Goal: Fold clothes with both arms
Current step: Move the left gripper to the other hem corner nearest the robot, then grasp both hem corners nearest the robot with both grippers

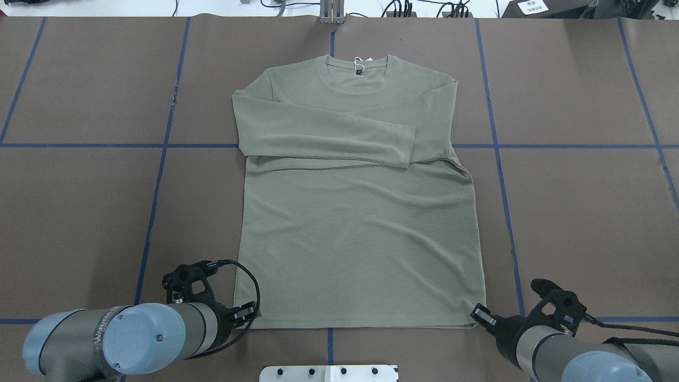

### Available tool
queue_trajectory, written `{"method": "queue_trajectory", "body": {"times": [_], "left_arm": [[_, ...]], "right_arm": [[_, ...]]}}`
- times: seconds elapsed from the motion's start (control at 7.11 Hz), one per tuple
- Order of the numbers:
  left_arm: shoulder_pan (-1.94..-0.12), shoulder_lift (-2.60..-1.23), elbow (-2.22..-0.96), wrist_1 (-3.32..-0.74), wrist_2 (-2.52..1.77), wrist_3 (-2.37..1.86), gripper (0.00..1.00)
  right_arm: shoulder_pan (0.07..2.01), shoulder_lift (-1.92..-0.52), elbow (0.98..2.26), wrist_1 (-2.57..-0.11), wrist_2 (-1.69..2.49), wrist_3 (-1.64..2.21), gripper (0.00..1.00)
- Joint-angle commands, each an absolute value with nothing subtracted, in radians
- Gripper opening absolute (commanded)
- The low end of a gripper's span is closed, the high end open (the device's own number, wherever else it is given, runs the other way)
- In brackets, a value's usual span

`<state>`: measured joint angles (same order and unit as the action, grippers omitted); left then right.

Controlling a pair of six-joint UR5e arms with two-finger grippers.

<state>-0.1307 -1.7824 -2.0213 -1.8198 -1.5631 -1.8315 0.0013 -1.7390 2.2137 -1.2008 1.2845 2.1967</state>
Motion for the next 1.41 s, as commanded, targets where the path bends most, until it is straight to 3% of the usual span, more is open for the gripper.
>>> {"method": "queue_trajectory", "body": {"times": [0.0, 0.14, 0.56, 1.27], "left_arm": [[-0.129, -1.778, -2.007, -1.821, -1.563, -1.856, 0.32], [-0.129, -1.778, -2.008, -1.819, -1.563, -1.858, 0.00], [-0.132, -1.767, -2.093, -1.771, -1.569, -1.856, 0.00], [-0.068, -1.502, -2.427, -1.706, -1.569, -1.906, 0.00]], "right_arm": [[0.002, -1.738, 2.215, -1.200, 1.284, 2.197, 0.00], [0.002, -1.738, 2.215, -1.200, 1.284, 2.197, 0.00], [0.005, -1.738, 2.224, -1.200, 1.284, 2.197, 0.00], [-0.174, -1.747, 2.385, -1.204, 1.278, 2.197, 0.00]]}}
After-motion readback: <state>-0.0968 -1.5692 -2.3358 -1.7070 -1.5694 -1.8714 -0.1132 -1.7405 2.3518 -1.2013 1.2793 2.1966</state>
